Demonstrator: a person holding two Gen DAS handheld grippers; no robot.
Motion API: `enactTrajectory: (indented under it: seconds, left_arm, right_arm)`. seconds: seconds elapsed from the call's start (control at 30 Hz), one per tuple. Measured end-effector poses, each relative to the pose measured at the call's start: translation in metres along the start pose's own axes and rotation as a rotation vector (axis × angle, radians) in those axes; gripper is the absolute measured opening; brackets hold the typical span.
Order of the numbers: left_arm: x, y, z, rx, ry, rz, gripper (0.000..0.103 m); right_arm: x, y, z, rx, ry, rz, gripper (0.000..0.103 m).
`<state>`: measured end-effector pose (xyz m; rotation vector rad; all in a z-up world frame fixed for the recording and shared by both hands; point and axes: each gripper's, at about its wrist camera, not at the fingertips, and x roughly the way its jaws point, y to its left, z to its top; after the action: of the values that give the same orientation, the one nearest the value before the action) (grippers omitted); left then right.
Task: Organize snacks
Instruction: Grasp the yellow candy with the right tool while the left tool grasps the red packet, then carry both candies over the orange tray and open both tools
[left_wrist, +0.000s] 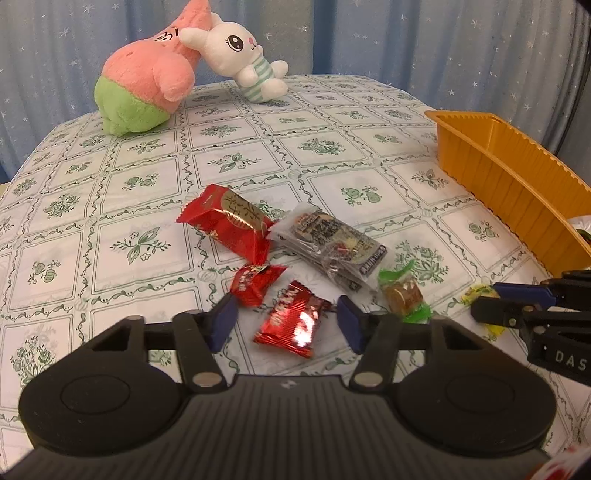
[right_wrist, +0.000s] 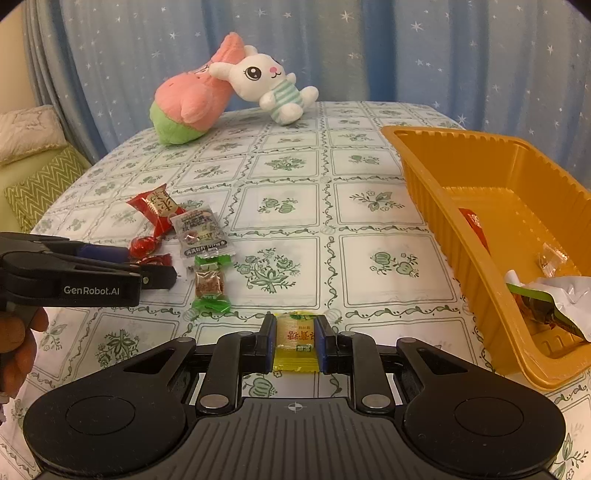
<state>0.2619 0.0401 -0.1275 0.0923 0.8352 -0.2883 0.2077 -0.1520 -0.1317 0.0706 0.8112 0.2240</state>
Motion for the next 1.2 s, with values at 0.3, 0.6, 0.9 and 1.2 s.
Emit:
enactTrajectory:
  seconds: [0.3,0.6,0.9,1.2]
  left_arm:
    - [-0.015,-0.013,-0.009,-0.025,0.036,0.025,0.024]
    - [-0.051,-0.038,-0.037,-0.119,0.056,0.055,0.022]
    - [-0.099,-0.062,-0.046,-0.183,0.005,0.064,0.022]
    - [-0.145,-0.087,-0.044,-0.213,-0.046,0.065,0.022]
  right_arm:
    - [-0.008,-0.002,-0.003,0.012,0.000,0.001,0.022]
    - [-0.033,-0.004,-0.011,0.028,-0.005,0.003,0.022]
    - [-0.076,-0.013,-0.018,0.064,-0.035,-0.006,0.022]
    - [-0.125,-0.023,-0.023,0.103,-0.078,-0.007,0.022]
